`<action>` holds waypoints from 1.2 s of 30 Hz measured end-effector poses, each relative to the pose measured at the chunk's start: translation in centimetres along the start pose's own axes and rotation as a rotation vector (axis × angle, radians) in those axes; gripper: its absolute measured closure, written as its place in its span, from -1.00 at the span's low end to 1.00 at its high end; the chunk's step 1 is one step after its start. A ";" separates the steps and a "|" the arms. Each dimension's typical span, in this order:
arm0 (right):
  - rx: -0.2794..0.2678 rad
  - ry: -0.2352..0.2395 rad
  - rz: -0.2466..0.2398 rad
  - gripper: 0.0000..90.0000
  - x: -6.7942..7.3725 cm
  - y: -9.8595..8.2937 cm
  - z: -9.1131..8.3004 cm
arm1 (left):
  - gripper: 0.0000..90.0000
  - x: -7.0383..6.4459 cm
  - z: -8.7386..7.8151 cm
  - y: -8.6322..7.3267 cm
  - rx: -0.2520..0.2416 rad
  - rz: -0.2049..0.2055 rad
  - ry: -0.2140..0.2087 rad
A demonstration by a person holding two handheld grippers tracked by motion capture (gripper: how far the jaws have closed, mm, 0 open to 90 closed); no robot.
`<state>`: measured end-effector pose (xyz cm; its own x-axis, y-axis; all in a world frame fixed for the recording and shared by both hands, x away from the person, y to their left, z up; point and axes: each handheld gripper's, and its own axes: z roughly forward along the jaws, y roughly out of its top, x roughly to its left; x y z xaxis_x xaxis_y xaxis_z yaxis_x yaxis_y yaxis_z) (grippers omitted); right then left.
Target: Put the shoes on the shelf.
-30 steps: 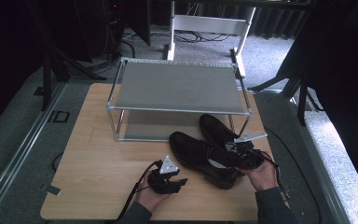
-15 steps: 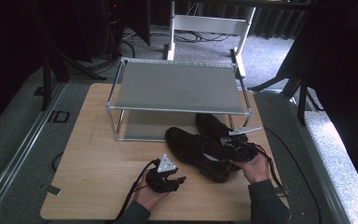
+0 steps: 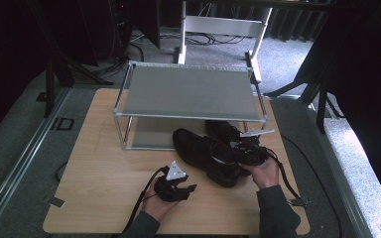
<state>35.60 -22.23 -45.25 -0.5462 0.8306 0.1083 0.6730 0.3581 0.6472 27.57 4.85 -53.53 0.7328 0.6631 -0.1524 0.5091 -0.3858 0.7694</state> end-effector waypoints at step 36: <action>-0.123 -0.075 0.126 0.76 1.9 3.1 3.9 | 0.34 -2.3 0.4 4.3 -0.107 0.001 0.083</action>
<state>38.60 -17.91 -46.02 -0.4195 0.8967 0.1411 0.6651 0.1979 0.7200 28.26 1.47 -50.14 0.6916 0.7149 -0.1032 0.4537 -0.3188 0.8322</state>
